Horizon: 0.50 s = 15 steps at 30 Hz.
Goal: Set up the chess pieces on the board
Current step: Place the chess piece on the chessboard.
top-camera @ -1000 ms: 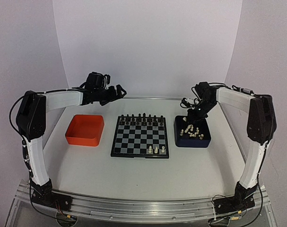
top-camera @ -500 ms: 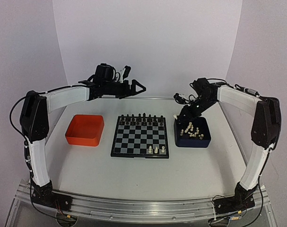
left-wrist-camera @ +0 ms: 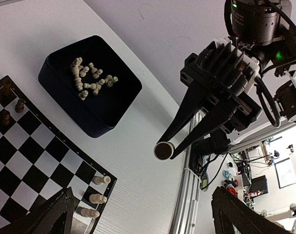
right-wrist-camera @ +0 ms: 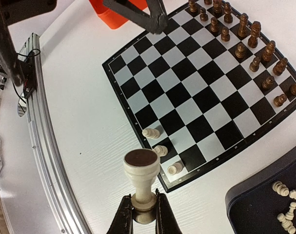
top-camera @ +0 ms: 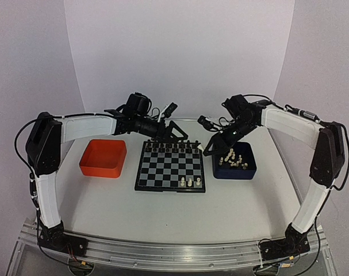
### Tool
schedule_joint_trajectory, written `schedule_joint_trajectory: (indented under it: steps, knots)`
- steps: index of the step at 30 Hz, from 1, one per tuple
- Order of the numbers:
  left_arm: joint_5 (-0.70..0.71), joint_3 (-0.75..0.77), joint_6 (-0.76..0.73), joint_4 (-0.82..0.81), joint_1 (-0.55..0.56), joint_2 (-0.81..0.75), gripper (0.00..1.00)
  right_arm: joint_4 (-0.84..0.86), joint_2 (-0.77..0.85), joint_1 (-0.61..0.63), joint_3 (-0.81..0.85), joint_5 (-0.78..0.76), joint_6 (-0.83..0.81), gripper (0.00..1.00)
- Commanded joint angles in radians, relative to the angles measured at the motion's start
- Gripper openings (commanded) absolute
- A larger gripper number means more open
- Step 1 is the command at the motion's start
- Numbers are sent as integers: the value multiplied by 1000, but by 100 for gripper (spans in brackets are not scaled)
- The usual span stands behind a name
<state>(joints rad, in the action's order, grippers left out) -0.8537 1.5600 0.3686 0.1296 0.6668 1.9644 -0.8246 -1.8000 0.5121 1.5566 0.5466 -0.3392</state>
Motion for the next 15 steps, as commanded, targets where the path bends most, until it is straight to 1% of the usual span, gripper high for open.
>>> schedule_joint_trajectory:
  steps: [1, 7, 15]
  knots:
    - [-129, -5, 43, -54, 15, -25, 96, -6, 45, 21, 13, 63, 10, 1]
    - [-144, 7, 56, -68, 37, -9, 91, -4, 28, 44, 38, 66, 19, 1]
    - [-176, 53, 69, -32, 45, 46, 77, 3, 16, 58, 67, 65, 21, 0]
